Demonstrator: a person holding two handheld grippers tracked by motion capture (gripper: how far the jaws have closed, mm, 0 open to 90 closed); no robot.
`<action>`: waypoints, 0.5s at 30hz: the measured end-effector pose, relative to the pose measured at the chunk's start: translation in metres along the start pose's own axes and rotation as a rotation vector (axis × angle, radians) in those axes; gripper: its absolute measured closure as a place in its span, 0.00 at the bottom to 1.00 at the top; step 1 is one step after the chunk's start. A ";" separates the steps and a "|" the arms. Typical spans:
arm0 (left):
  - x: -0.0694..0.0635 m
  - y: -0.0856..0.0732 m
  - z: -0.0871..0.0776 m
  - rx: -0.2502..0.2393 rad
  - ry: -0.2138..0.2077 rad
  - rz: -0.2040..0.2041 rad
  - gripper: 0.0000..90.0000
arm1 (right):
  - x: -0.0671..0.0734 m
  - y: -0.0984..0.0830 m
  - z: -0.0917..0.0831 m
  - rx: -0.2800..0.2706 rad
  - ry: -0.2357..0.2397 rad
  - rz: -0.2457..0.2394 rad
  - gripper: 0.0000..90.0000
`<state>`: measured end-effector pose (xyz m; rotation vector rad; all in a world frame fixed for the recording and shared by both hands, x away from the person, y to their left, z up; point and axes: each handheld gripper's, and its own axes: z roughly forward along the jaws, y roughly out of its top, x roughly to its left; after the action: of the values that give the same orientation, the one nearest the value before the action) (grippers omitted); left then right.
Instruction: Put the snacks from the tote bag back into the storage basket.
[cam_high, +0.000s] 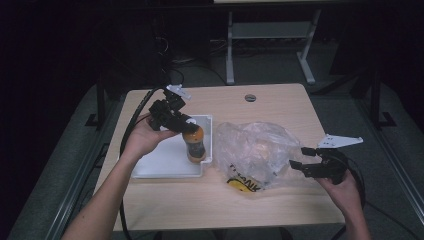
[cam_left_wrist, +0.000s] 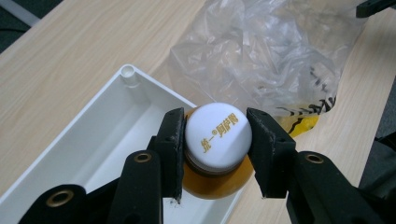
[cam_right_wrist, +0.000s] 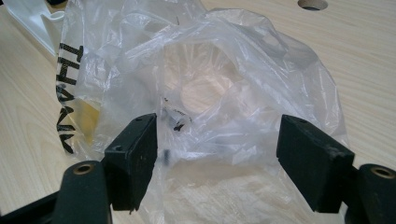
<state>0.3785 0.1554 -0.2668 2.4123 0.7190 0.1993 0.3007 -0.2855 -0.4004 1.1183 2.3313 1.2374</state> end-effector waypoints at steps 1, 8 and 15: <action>0.000 -0.001 0.001 0.005 -0.001 -0.002 0.66 | 0.000 0.000 0.000 -0.001 -0.001 -0.001 0.32; 0.002 -0.005 0.008 0.016 -0.008 -0.010 0.66 | 0.000 0.000 0.000 0.001 -0.001 0.000 0.32; 0.004 -0.009 0.014 0.026 -0.013 -0.015 0.66 | 0.001 0.000 0.001 0.003 0.001 0.004 0.32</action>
<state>0.3816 0.1563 -0.2832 2.4298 0.7384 0.1692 0.3008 -0.2846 -0.4006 1.1234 2.3342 1.2365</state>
